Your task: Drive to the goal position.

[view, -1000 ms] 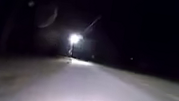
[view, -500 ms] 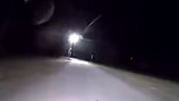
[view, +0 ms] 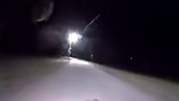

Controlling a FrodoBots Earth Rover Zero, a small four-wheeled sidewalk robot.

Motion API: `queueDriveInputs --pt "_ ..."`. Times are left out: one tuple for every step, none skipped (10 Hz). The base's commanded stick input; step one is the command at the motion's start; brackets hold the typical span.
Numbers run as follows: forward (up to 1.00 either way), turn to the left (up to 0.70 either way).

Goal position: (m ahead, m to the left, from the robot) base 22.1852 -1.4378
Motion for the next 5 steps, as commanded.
queueDriveInputs --pt "0.70 0.12" --pt "0.70 0.00" --pt "0.70 0.00" --pt "0.70 0.00" --pt "0.70 0.00"
